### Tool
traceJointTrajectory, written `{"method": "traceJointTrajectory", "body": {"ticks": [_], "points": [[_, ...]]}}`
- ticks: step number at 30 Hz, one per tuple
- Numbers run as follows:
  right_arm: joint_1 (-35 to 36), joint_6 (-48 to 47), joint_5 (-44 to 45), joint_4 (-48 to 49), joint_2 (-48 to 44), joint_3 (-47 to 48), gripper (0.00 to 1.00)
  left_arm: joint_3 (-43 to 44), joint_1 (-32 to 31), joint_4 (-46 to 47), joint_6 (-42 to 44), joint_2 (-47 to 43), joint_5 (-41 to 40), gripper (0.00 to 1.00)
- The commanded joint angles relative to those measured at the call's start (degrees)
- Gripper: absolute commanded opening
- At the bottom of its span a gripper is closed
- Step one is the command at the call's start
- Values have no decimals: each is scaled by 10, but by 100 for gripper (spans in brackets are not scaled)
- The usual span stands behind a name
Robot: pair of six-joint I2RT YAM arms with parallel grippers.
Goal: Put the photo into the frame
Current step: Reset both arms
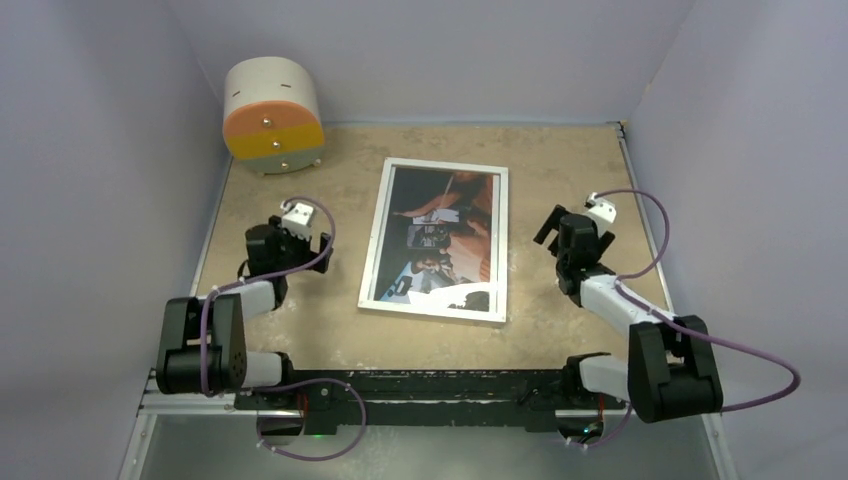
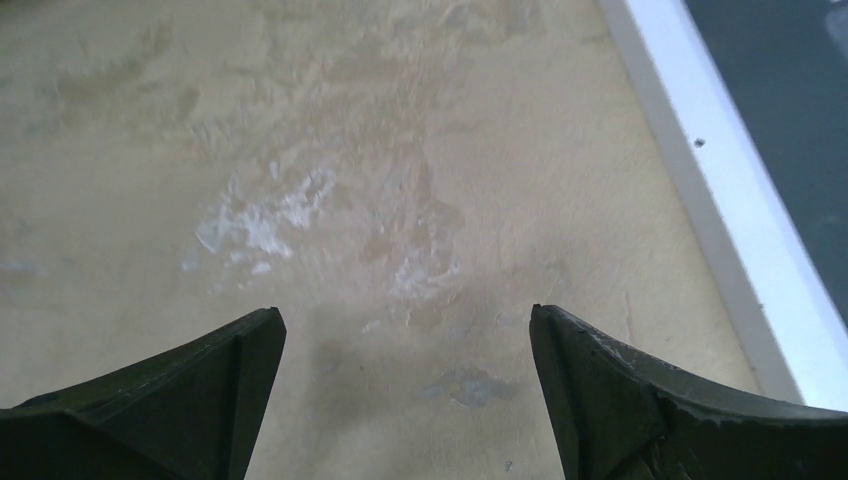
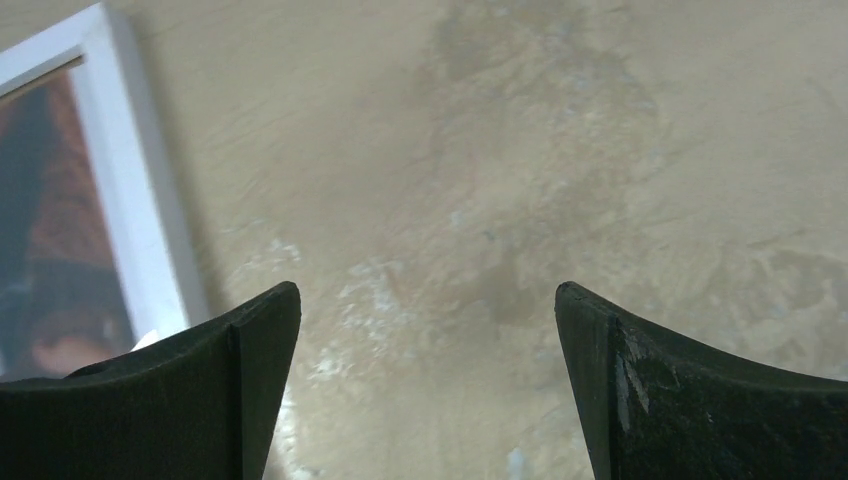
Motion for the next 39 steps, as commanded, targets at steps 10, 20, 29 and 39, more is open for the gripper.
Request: {"method": "traceJointTrajectory", "body": {"ticks": [10,20,29,39], "points": [[-2,-148,134,597,75,-200,99,-108,0,494,-88,118,-74,100],[-2,-212,13,764,186,-223,99,-95,-29,498,-51,174,-74,99],[-3,-227,18,611,209,-135,99,-90,-66,492,-40,173,-142,100],[-3,-232,23,619,210,-139,99,-87,-66,493,-40,178,-143,100]]}}
